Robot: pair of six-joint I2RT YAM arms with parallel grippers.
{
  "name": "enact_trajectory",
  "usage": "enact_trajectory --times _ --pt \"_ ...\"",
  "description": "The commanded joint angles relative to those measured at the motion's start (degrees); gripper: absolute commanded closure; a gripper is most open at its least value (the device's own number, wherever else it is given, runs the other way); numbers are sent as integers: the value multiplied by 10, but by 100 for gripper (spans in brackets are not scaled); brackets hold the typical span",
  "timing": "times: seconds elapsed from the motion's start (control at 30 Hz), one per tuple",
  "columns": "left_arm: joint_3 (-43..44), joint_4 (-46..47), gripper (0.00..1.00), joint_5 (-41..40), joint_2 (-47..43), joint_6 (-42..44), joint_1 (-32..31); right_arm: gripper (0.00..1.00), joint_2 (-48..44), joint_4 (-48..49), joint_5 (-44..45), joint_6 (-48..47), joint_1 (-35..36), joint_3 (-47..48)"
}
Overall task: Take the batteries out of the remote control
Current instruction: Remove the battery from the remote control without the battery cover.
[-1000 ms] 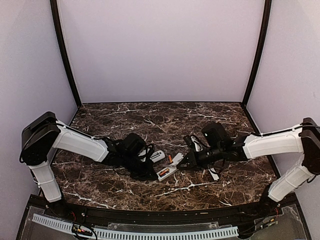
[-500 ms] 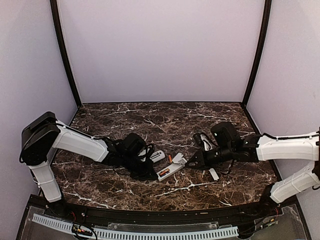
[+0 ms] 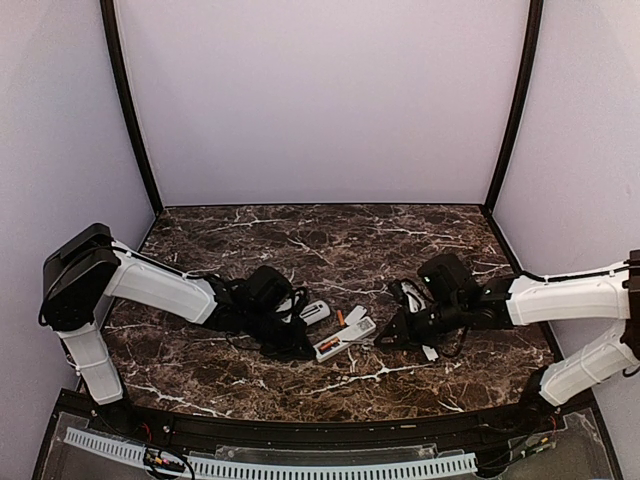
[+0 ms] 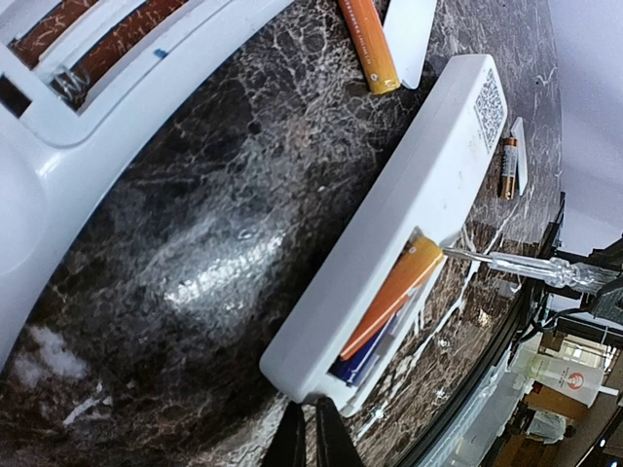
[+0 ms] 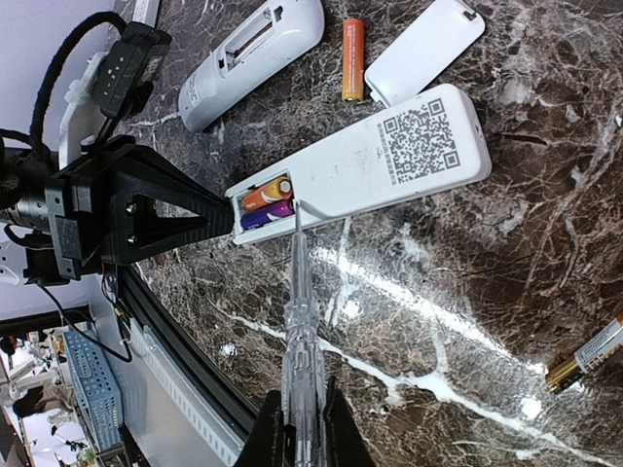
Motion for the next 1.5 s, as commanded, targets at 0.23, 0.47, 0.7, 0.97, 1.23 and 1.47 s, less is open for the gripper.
enact_trajectory --times 0.23,0.47,0.7,0.97,1.23,1.47 --pt "2 -12 94 -22 -7 7 2 100 32 40 -7 2 4 3" --pt "2 -8 94 -20 -7 5 2 100 48 57 -9 1 4 9" --pt "3 -8 94 -18 -7 6 2 100 74 93 -23 1 4 21" --pt "3 -7 94 -19 -7 6 2 100 77 136 -48 13 4 27" --pt "3 -8 95 -18 -6 8 2 100 78 189 -72 39 4 18" --pt "2 -6 95 -18 -6 8 2 100 94 190 -73 41 4 19"
